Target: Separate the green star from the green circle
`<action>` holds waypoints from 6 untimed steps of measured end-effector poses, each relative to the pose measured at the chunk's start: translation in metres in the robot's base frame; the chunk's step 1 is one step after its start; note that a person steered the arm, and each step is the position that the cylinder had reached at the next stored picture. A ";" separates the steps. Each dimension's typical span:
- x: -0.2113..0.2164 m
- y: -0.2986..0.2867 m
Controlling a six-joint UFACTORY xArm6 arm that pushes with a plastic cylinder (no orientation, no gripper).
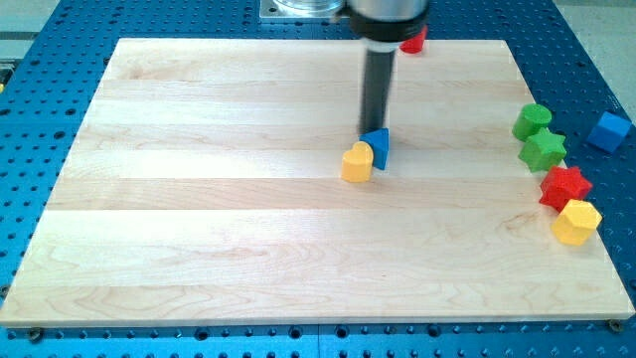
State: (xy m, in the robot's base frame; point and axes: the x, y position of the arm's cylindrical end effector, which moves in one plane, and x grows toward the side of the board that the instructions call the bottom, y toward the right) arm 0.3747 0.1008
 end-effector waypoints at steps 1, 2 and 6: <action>-0.037 0.077; -0.028 0.140; 0.045 0.144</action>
